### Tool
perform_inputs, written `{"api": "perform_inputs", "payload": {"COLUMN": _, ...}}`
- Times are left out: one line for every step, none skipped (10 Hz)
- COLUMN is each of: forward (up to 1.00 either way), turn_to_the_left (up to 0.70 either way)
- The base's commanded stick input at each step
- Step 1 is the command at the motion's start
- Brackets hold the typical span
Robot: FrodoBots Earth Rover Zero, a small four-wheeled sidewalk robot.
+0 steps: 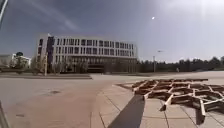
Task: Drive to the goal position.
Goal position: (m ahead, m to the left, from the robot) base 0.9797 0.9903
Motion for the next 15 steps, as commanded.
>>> {"api": "perform_inputs", "payload": {"forward": 0.05, "turn_to_the_left": 0.0}}
{"api": "perform_inputs", "payload": {"forward": 0.05, "turn_to_the_left": 0.0}}
{"api": "perform_inputs", "payload": {"forward": 0.04, "turn_to_the_left": 0.0}}
{"api": "perform_inputs", "payload": {"forward": 0.05, "turn_to_the_left": 0.0}}
{"api": "perform_inputs", "payload": {"forward": 0.05, "turn_to_the_left": 0.0}}
{"api": "perform_inputs", "payload": {"forward": 0.05, "turn_to_the_left": 0.0}}
{"api": "perform_inputs", "payload": {"forward": 0.05, "turn_to_the_left": 0.0}}
{"api": "perform_inputs", "payload": {"forward": 0.04, "turn_to_the_left": 0.0}}
{"api": "perform_inputs", "payload": {"forward": 0.05, "turn_to_the_left": 0.0}}
{"api": "perform_inputs", "payload": {"forward": 0.05, "turn_to_the_left": 0.0}}
{"api": "perform_inputs", "payload": {"forward": 0.05, "turn_to_the_left": 0.0}}
{"api": "perform_inputs", "payload": {"forward": 0.05, "turn_to_the_left": 0.0}}
{"api": "perform_inputs", "payload": {"forward": 0.05, "turn_to_the_left": 0.0}}
{"api": "perform_inputs", "payload": {"forward": 0.05, "turn_to_the_left": 0.0}}
{"api": "perform_inputs", "payload": {"forward": 0.05, "turn_to_the_left": 0.0}}
